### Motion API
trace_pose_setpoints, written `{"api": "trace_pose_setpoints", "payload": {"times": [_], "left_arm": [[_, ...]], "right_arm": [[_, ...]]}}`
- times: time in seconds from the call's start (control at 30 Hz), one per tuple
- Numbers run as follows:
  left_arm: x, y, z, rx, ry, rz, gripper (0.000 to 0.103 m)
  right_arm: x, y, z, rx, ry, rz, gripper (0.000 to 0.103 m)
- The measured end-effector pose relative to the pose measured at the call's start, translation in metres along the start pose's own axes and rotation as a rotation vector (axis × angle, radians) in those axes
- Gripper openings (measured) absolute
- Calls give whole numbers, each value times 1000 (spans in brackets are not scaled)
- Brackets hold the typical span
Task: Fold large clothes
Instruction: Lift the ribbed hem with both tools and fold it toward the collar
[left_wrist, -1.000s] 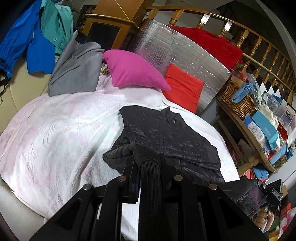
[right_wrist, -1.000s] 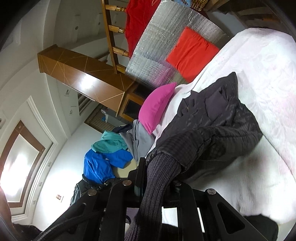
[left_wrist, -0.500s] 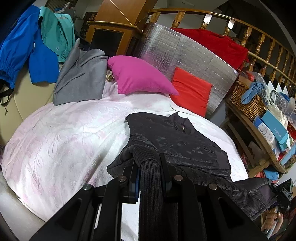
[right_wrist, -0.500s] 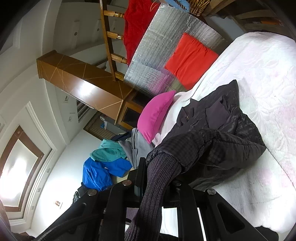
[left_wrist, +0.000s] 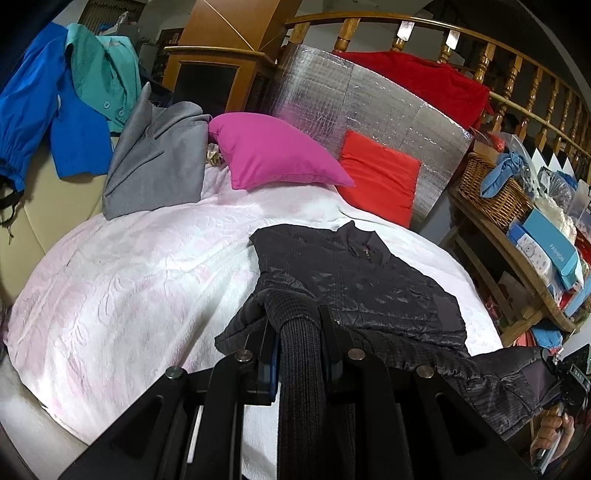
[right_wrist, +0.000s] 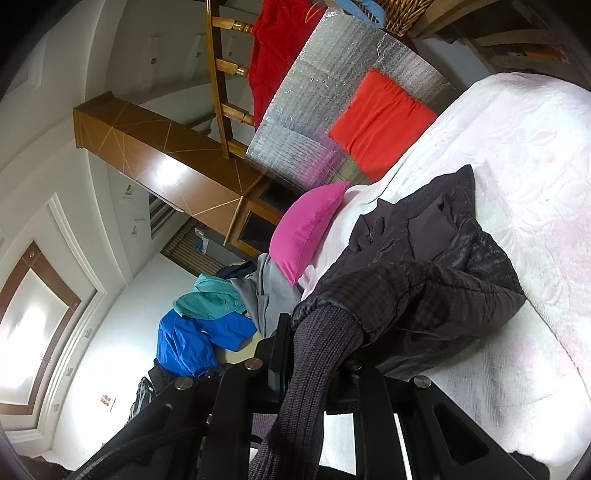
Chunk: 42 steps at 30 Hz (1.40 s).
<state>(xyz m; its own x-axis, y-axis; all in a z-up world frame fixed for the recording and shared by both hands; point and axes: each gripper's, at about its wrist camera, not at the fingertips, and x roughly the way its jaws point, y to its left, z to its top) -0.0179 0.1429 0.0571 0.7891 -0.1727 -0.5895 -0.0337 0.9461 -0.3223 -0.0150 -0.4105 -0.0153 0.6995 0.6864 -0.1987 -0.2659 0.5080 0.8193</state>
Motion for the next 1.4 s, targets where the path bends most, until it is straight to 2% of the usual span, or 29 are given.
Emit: {"api": "trace_pose_setpoints", "payload": {"times": [0.17, 0.67, 1.4], "left_arm": [[8, -7, 12, 13, -11, 22, 19], [35, -7, 24, 20, 0, 72, 19], [68, -11, 50, 43, 5, 73, 19]], "right_arm": [[11, 4, 15, -16, -10, 2, 13], [32, 7, 27, -24, -12, -48, 13], [63, 9, 59, -46, -29, -95, 13]]}}
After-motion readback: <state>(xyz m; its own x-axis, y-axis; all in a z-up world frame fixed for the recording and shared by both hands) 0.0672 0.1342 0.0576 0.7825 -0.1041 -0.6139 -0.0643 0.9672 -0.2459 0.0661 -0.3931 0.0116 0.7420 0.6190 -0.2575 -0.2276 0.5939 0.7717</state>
